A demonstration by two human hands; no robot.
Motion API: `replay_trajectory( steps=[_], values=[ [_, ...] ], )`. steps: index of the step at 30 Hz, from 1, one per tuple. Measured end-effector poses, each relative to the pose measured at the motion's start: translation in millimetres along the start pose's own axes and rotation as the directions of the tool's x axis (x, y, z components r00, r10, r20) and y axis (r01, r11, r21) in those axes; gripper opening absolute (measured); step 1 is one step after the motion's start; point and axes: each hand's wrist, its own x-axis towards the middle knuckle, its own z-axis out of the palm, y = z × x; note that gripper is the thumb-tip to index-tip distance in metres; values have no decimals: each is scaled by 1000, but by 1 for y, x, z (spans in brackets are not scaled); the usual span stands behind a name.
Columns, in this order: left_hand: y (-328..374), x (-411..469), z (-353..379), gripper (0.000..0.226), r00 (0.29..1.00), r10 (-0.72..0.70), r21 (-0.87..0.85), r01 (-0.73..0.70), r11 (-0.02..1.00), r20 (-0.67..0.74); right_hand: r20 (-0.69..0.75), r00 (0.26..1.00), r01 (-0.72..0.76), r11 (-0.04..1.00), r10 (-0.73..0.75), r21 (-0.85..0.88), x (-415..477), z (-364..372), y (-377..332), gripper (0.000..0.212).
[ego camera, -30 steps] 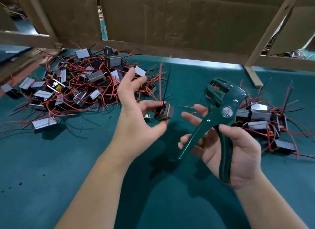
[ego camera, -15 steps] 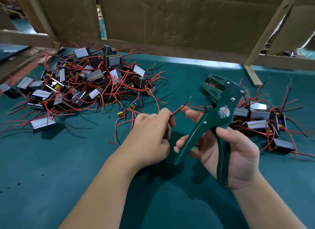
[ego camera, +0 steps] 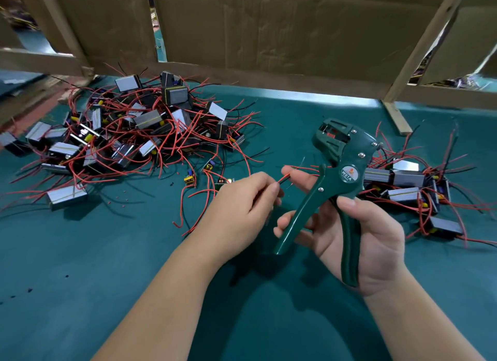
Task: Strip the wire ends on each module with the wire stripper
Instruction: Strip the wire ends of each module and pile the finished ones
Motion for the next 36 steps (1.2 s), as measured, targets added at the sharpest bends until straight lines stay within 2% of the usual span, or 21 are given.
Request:
replay_trajectory(
  steps=[4, 6, 9, 12, 15, 19, 22, 27, 36],
  values=[
    [2, 0, 1, 23, 990, -19, -13, 18, 1000, -137, 1, 1000, -12, 1000, 12, 16, -1, -1, 1, 87],
    [5, 1, 1, 18, 978, -125, -187, 94, 978, -166, -1, 1000, -15, 1000, 15, 15, -1, -2, 1, 86],
    [10, 4, 1, 21, 937, -303, -470, 192, 861, -172, 5, 1000, -21, 1000, 21, -4, -1, -3, 1, 81],
    [13, 6, -5, 28, 909, -342, -586, 146, 797, -238, 9, 999, -50, 999, 50, 12, -1, -4, 0, 75],
    [13, 6, -13, 27, 936, -266, -575, 90, 813, -230, 0, 993, -121, 991, 121, 50, -1, -7, -4, 76],
    [12, 4, -20, 24, 968, -162, -548, 32, 836, -191, -69, 961, -271, 961, 268, -49, 0, -9, -8, 71],
    [8, 3, -26, 24, 974, -125, -505, 11, 863, -191, 23, 930, -362, 924, 367, -123, -3, -7, -5, 65],
    [2, 3, -32, 18, 978, -101, -458, 7, 889, -182, 156, 911, -360, 920, 383, -156, -5, -3, -1, 55],
    [1, 3, -33, 14, 977, -90, -465, -10, 885, -193, 69, 921, -355, 901, 382, -247, -5, -2, 5, 42]
  ],
)
